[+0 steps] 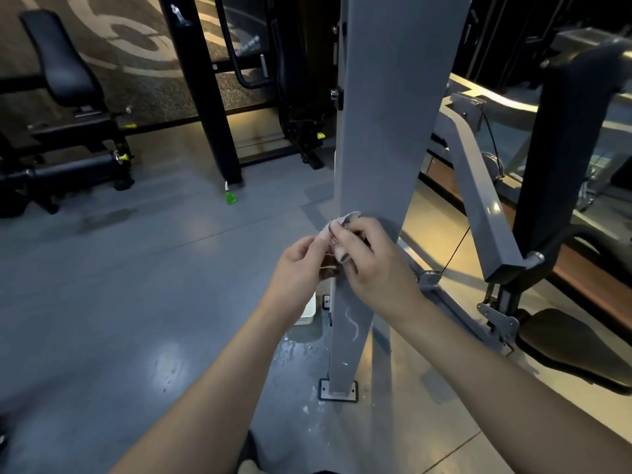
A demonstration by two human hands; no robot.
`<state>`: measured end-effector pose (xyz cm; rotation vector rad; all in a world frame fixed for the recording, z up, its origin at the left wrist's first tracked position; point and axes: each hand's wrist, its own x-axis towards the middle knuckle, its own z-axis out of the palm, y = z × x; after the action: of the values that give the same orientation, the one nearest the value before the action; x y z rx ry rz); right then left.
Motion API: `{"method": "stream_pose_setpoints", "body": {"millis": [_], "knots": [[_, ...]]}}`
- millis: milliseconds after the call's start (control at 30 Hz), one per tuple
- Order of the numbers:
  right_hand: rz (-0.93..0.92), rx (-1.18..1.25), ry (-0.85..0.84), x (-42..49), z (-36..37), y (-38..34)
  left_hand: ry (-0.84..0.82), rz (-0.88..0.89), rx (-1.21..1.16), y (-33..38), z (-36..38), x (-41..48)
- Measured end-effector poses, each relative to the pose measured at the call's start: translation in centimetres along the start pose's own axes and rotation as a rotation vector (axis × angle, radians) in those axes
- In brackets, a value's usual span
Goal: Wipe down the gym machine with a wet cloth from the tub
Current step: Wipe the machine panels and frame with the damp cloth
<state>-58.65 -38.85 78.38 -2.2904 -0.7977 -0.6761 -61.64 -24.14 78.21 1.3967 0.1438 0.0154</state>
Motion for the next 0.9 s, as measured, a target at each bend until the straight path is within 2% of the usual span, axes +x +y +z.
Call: {"method": "stream_pose_setpoints", "body": {"millis": [33,167,267,467,600,700,900], "knots": [[-0.060,-0.009,-0.008,-0.8,0.2,0.3,0.003,0.002,-0.027,0.1,0.1,0.0],[-0.084,0.085,-0.049,-1.6,-0.2,0.2,0.067,-0.021,-0.146,0.6,0.1,0.2],[-0.073,0.128,-0.089,-2.0,-0.3,0.8,0.155,0.014,-0.048,0.8,-0.2,0.5],[0.203,0.117,0.045,-2.9,-2.3,2.4,0.369,0.235,0.264,1.8,-1.0,1.2],[0.289,0.100,-0.025,-2.9,-2.8,3.0,0.264,0.411,0.353,2.4,1.3,1.7],[0.351,0.100,-0.029,-3.3,-2.9,3.5,0.271,0.537,0.318,1.1,1.5,2.2],[0.486,0.103,-0.069,-4.2,-2.9,5.2,0.201,0.382,0.149,-1.0,2.4,1.8]]}}
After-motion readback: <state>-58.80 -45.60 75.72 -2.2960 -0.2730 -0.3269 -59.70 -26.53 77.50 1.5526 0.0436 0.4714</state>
